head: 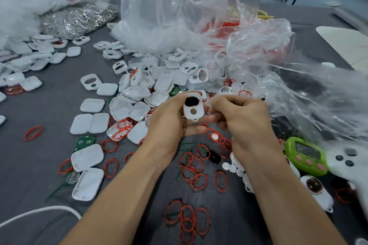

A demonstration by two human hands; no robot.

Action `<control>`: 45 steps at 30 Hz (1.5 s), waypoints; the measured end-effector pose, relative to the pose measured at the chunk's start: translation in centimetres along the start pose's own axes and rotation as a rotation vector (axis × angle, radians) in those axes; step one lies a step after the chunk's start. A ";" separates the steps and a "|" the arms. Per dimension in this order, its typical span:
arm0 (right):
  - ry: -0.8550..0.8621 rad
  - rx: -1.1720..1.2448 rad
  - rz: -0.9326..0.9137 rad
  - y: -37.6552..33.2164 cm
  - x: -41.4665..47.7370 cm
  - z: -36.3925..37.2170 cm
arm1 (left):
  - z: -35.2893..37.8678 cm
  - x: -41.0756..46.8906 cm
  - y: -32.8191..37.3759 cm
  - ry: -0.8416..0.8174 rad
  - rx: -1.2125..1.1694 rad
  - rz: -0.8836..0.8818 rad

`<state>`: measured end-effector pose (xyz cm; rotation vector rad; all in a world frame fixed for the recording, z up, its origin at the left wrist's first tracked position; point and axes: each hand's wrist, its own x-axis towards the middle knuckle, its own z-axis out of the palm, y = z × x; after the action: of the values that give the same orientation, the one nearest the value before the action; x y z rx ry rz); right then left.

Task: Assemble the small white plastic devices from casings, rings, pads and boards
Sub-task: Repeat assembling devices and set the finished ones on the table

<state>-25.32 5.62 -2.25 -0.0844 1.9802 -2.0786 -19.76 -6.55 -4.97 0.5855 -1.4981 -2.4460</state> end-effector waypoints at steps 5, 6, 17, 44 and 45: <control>-0.067 0.241 0.180 -0.7 -0.2 -0.1 | -0.5 -0.1 0.4 -0.216 -0.194 -0.104; -0.070 0.235 0.181 -0.7 -0.2 -0.1 | -0.7 -0.1 0.6 -0.254 -0.211 -0.123; -0.023 0.039 0.040 -0.5 -0.3 -0.4 | -1.5 -0.1 0.4 -0.375 -0.105 -0.027; 0.117 -0.521 -0.369 1.3 -0.4 0.2 | 0.5 -1.3 -0.7 0.159 0.586 0.461; 0.119 -0.538 -0.372 1.3 -0.4 0.2 | 0.5 -1.3 -0.8 0.149 0.580 0.452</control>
<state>-24.70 5.43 -3.51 -0.4738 2.7222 -1.7020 -18.79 -5.27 -5.18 0.4421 -2.0139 -1.5981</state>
